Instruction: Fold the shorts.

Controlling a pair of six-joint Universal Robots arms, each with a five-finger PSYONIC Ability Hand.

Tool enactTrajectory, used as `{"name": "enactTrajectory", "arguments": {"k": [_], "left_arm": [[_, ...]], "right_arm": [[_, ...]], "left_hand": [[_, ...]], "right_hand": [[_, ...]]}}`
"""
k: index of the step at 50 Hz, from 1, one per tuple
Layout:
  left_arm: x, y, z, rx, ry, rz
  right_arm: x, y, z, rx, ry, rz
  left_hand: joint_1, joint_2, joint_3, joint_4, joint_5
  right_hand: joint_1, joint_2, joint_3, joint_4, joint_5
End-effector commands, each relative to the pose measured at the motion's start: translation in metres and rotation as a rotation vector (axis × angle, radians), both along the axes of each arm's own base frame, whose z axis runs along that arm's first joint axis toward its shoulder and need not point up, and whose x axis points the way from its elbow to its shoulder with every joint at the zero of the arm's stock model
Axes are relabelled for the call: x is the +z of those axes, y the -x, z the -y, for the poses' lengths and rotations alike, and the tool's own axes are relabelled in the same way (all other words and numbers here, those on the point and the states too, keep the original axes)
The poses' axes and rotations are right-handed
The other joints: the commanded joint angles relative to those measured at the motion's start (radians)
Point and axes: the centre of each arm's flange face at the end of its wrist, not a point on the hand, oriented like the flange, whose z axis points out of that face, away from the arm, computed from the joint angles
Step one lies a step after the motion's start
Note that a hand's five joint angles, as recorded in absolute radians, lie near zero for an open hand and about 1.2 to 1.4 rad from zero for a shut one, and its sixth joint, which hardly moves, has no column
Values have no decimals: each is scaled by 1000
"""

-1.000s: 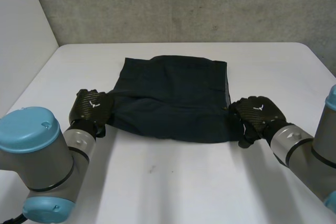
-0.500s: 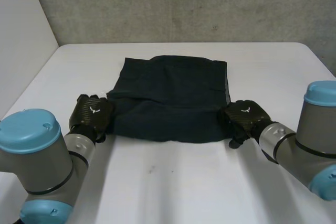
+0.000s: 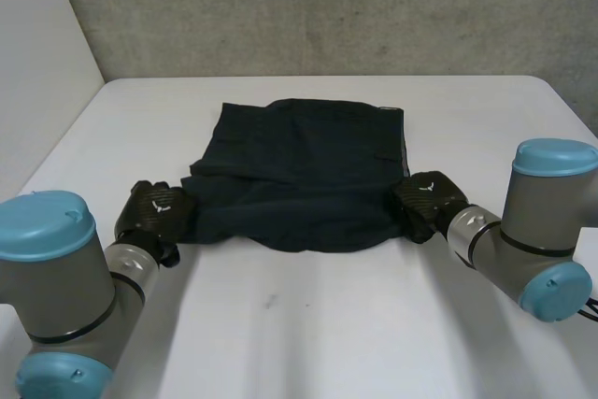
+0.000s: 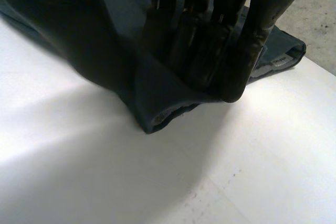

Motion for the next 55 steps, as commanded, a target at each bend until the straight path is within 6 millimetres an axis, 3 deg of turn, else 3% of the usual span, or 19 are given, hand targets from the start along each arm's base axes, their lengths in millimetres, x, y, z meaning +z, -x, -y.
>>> {"name": "enactTrajectory", "arguments": {"k": [1, 6, 17, 34, 38, 40, 43, 45, 49, 51, 55], "left_arm": [[-1, 0, 0, -33, -30, -13], [-1, -5, 5, -33, -35, -22], [-1, -11, 12, -81, -83, -112], [-9, -7, 13, -94, -124, -150], [-9, -6, 13, -89, -133, -174], [-12, -6, 15, -85, -142, -177], [-18, -5, 16, -85, -160, -156], [-18, -6, 14, -81, -169, -148], [-5, -10, 2, -87, -210, -108], [7, -14, -10, -93, -245, -76], [25, -20, -32, -96, -306, -42]], "right_arm": [[-2, -2, 5, 5, 6, 1], [3, -1, 3, -1, 4, 2], [34, 9, -34, -5, -90, 0], [27, 14, -47, -34, -179, 37], [27, 13, -48, -31, -181, 36], [27, 13, -48, -29, -177, 31], [29, 14, -47, -34, -168, 28], [32, 14, -48, -34, -164, 25], [57, 17, -59, -7, -137, -10], [71, 20, -68, 18, -133, -56], [78, 26, -88, 77, -193, -165]], "left_hand": [[45, 62, 56, 64, 64], [48, 65, 59, 67, 67], [66, 82, 77, 85, 85], [162, 179, 174, 182, 182], [423, 440, 434, 442, 442], [740, 756, 751, 759, 759], [741, 757, 752, 760, 760], [741, 757, 752, 760, 760], [741, 757, 752, 760, 760], [741, 757, 752, 760, 760], [741, 757, 752, 760, 760]], "right_hand": [[466, 262, 275, 266, 309], [466, 262, 275, 266, 309], [466, 262, 275, 266, 309], [466, 262, 275, 266, 309], [466, 262, 275, 266, 309], [466, 262, 275, 266, 309], [466, 262, 275, 266, 309], [466, 262, 275, 266, 309], [466, 262, 275, 266, 309], [466, 262, 275, 266, 309], [466, 262, 275, 266, 309]]}}
